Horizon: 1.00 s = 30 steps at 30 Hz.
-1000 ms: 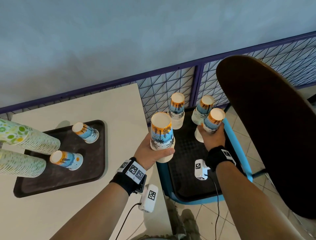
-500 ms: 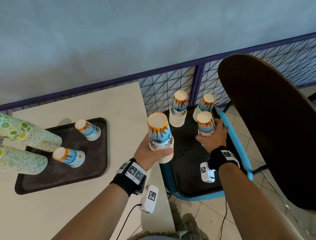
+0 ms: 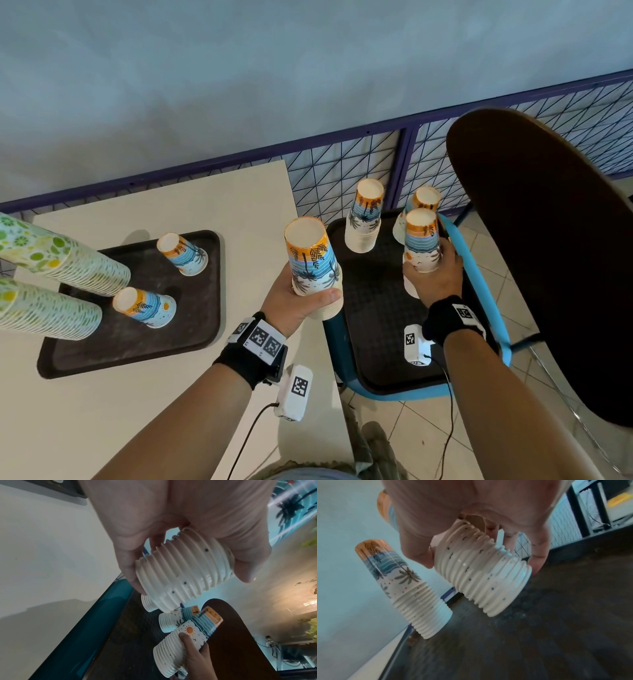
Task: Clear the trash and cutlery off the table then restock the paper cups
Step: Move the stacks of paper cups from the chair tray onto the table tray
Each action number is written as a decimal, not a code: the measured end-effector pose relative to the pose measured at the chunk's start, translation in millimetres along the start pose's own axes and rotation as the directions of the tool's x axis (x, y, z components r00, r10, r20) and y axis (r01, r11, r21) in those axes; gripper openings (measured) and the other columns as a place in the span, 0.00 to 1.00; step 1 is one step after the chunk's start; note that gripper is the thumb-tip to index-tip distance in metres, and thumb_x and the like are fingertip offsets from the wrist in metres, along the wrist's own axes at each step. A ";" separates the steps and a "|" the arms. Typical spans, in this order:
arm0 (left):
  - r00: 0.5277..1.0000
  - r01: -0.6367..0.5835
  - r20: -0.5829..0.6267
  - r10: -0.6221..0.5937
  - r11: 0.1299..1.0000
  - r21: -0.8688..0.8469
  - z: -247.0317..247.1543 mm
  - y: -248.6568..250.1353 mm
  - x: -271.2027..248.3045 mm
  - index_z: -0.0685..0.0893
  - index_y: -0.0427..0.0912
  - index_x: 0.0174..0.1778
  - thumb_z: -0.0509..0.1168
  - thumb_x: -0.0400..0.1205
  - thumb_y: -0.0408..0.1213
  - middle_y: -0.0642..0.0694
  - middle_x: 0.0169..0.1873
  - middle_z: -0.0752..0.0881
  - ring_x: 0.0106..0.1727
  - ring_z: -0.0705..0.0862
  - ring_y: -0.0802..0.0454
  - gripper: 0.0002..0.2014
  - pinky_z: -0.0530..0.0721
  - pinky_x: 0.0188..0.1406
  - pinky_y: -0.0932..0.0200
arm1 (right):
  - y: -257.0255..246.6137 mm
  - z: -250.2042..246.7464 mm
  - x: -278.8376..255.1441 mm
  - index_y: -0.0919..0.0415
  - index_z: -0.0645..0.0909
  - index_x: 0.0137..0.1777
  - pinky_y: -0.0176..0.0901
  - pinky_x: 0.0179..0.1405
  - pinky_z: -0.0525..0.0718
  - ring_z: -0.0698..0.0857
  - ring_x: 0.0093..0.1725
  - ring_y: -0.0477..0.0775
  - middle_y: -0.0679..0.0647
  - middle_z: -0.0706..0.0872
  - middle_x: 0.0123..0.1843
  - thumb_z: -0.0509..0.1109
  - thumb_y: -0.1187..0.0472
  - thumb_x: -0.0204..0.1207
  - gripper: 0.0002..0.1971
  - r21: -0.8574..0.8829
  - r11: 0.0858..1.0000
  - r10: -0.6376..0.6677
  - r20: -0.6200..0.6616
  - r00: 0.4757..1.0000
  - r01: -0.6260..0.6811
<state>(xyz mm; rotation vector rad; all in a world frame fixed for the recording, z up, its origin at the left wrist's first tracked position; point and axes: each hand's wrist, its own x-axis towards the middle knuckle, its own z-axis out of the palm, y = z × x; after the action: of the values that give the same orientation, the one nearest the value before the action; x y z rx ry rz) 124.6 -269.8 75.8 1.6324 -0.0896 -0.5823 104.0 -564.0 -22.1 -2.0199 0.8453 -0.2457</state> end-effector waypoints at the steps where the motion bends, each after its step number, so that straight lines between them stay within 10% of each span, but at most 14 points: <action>1: 1.000 -0.001 -0.002 0.001 1.000 -0.004 -2.5 0.6 -1.8 0.83 0.60 0.64 0.82 0.63 0.51 0.59 0.57 0.92 0.61 0.89 0.57 0.32 0.86 0.68 0.33 | -0.7 -0.3 -4.2 0.39 0.68 0.77 0.63 0.73 0.81 0.81 0.68 0.58 0.55 0.77 0.71 0.84 0.46 0.59 0.45 0.053 0.999 0.009 -0.013 1.000 -0.008; 6: 0.996 -0.025 -0.083 0.019 0.997 -0.070 -31.8 -4.5 -21.3 0.83 0.54 0.66 0.82 0.64 0.47 0.55 0.59 0.93 0.62 0.90 0.56 0.33 0.87 0.66 0.41 | -17.2 14.5 -43.7 0.44 0.73 0.74 0.57 0.69 0.85 0.87 0.65 0.50 0.51 0.85 0.68 0.86 0.52 0.62 0.40 0.278 0.961 0.020 -0.040 0.999 -0.009; 12: 0.939 -0.108 -0.338 0.064 0.988 -0.111 -94.7 -26.0 -68.6 0.85 0.46 0.62 0.86 0.66 0.29 0.55 0.51 0.95 0.55 0.92 0.59 0.29 0.88 0.54 0.59 | -72.7 76.5 -123.5 0.56 0.74 0.68 0.24 0.50 0.84 0.88 0.53 0.31 0.46 0.87 0.58 0.83 0.71 0.70 0.31 0.427 0.903 -0.125 0.148 0.981 0.051; 20: 0.818 -0.230 -0.529 0.227 0.971 0.060 -212.3 -6.0 -122.8 0.87 0.68 0.60 0.81 0.66 0.46 0.63 0.58 0.91 0.62 0.89 0.62 0.26 0.86 0.61 0.66 | -194.2 188.3 -191.0 0.58 0.71 0.74 0.36 0.59 0.87 0.88 0.61 0.45 0.52 0.86 0.64 0.84 0.56 0.67 0.37 0.496 0.853 -0.385 0.383 0.840 0.165; 24: 0.762 -0.236 -0.603 0.236 0.968 0.081 -277.8 -8.8 -123.1 0.82 0.50 0.72 0.81 0.66 0.49 0.58 0.64 0.90 0.66 0.88 0.60 0.37 0.85 0.67 0.59 | -249.7 244.2 -192.4 0.52 0.70 0.74 0.48 0.66 0.87 0.87 0.65 0.47 0.51 0.85 0.66 0.83 0.45 0.64 0.40 0.514 0.830 -0.440 0.361 0.823 0.218; 30: 0.777 -0.222 -0.595 0.205 0.974 0.044 -330.3 -26.9 -98.3 0.85 0.57 0.64 0.83 0.72 0.30 0.62 0.58 0.92 0.62 0.90 0.62 0.28 0.86 0.59 0.64 | -292.9 316.0 -174.1 0.44 0.66 0.77 0.57 0.66 0.87 0.85 0.67 0.52 0.49 0.83 0.67 0.83 0.40 0.64 0.43 0.427 0.862 -0.412 0.271 0.870 0.275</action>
<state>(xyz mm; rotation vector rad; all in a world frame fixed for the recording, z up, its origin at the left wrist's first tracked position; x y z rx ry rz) 170.2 72.5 92.3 1.6808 0.1995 0.1280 260.9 -134.2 59.4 -1.7621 0.1741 -0.2168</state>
